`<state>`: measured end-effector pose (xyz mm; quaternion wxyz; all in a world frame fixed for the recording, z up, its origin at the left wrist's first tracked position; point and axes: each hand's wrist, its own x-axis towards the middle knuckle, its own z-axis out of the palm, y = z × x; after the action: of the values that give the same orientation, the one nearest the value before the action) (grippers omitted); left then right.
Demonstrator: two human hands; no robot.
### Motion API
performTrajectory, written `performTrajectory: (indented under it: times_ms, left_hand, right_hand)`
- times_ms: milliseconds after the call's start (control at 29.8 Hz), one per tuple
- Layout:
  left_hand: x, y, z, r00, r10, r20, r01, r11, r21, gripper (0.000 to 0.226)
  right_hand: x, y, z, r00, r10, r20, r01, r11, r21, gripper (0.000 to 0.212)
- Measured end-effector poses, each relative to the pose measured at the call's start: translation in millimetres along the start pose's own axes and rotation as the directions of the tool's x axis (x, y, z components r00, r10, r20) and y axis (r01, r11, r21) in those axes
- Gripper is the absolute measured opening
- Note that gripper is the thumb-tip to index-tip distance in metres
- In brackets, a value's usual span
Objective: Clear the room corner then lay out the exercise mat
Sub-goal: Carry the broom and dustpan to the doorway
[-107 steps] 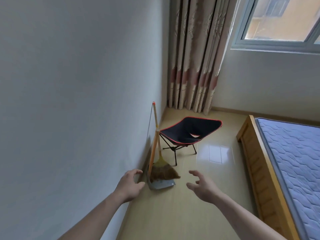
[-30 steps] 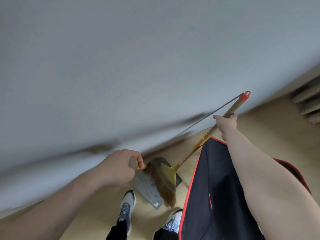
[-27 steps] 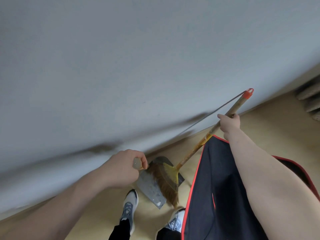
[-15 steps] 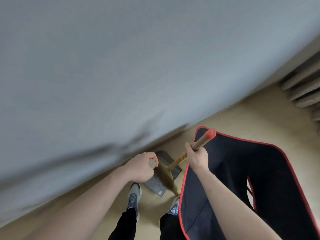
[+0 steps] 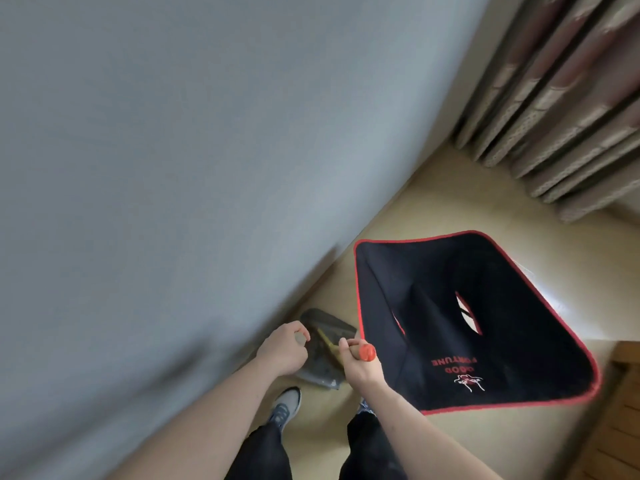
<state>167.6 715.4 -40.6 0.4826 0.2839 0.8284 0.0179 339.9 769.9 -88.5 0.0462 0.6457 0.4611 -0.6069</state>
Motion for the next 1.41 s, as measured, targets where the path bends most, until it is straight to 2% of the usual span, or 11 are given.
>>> performTrajectory:
  times_ms: [201,302,503,637,805,906,1040,1073,1174,1342,1409]
  left_hand:
    - [-13.3,-40.8,20.1,0.992,0.124,-0.012,-0.121,0.981,0.154,0.022]
    - [-21.7,-67.1,14.2,0.974,0.227,0.003,-0.223,0.950,0.218,0.013]
    - [-48.6,-100.7,6.7,0.917,0.395,0.056,-0.390,0.857,0.336,0.013]
    - [-89.9,-92.2,23.7,0.837,0.519,0.176,-0.538,0.717,0.444,0.013]
    - [-131.3,-82.7,54.0,0.784,0.556,0.274,-0.607,0.595,0.527,0.014]
    - [-156.9,-81.1,82.8,0.744,0.585,0.323,-0.649,0.518,0.557,0.024]
    - [-207.6,-75.9,133.7,0.676,0.624,0.392,-0.709,0.405,0.577,0.023]
    - [-237.6,-77.2,165.5,0.633,0.627,0.453,-0.742,0.325,0.586,0.022]
    - [-268.8,-74.5,198.0,0.598,0.634,0.491,-0.772,0.291,0.565,0.023]
    - [-351.3,-82.3,294.1,0.439,0.574,0.691,-0.857,0.037,0.514,0.030]
    - [-377.9,-81.1,321.5,0.382,0.536,0.753,-0.871,-0.064,0.488,0.034]
  right_hand:
    - [-40.3,15.9,26.5,0.987,0.034,-0.156,-0.023,0.997,0.071,0.024]
    - [-75.4,26.0,51.5,0.975,0.054,-0.218,-0.032,0.994,0.102,0.013]
    - [-148.3,68.3,91.7,0.930,0.044,-0.364,0.054,0.966,0.253,0.006]
    - [-208.6,111.6,97.4,0.871,0.123,-0.476,0.076,0.923,0.377,0.008]
    - [-255.3,170.6,97.9,0.787,0.178,-0.591,0.115,0.898,0.424,0.011]
    - [-282.3,214.6,100.0,0.749,0.212,-0.628,0.117,0.890,0.440,0.014]
    - [-326.0,277.3,104.7,0.661,0.235,-0.712,0.183,0.870,0.458,0.012]
    - [-354.5,311.5,111.2,0.625,0.296,-0.723,0.209,0.828,0.520,0.013]
    - [-392.6,335.1,114.9,0.580,0.373,-0.724,0.261,0.757,0.600,0.015]
    - [-471.4,422.9,131.0,0.442,0.629,-0.640,0.295,0.572,0.765,0.020]
    - [-494.3,442.6,134.4,0.399,0.675,-0.621,0.310,0.537,0.784,0.021]
